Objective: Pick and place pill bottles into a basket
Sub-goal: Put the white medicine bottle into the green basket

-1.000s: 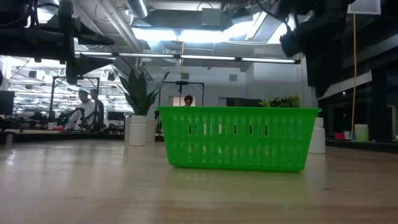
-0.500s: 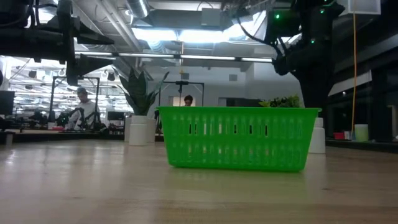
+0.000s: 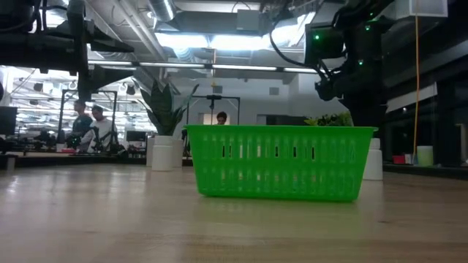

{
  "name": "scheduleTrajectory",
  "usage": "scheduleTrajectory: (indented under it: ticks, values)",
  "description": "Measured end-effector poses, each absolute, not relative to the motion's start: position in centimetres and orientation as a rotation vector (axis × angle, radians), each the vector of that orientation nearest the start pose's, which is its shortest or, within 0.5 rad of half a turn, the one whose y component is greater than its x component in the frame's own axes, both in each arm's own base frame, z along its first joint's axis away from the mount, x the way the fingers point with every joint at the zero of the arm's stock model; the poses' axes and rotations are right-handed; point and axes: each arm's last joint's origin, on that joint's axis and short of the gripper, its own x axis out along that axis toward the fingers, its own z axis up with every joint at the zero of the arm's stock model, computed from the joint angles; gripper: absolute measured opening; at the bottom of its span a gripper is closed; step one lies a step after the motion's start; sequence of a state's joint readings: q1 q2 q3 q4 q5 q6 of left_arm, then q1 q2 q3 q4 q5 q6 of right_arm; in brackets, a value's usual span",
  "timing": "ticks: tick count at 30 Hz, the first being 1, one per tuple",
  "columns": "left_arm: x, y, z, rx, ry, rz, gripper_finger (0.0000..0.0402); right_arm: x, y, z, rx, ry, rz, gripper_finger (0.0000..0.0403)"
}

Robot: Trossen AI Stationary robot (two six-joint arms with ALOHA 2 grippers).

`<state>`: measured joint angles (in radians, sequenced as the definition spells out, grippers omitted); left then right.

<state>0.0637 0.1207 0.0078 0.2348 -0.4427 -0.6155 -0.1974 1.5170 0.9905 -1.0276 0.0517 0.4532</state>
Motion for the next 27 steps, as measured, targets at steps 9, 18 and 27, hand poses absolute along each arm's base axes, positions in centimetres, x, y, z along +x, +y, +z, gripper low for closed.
scheduleTrajectory:
  ticks: [9, 18, 27]
  values:
    - [10.0, 1.9, 17.9, -0.625, -0.273, 0.453, 0.0258, 25.0, -5.2, 18.7, 0.438, 1.527, -0.521, 0.0372]
    - [10.0, 1.9, 17.9, -0.627, -0.271, 0.452, 0.0258, 23.7, -4.8, 17.0, 0.478, 1.495, -0.553, 0.0369]
    - [10.1, 1.9, 17.8, -0.623, -0.262, 0.456, 0.0258, 23.4, -4.1, 17.3, 0.473, 1.478, -0.529, 0.0326]
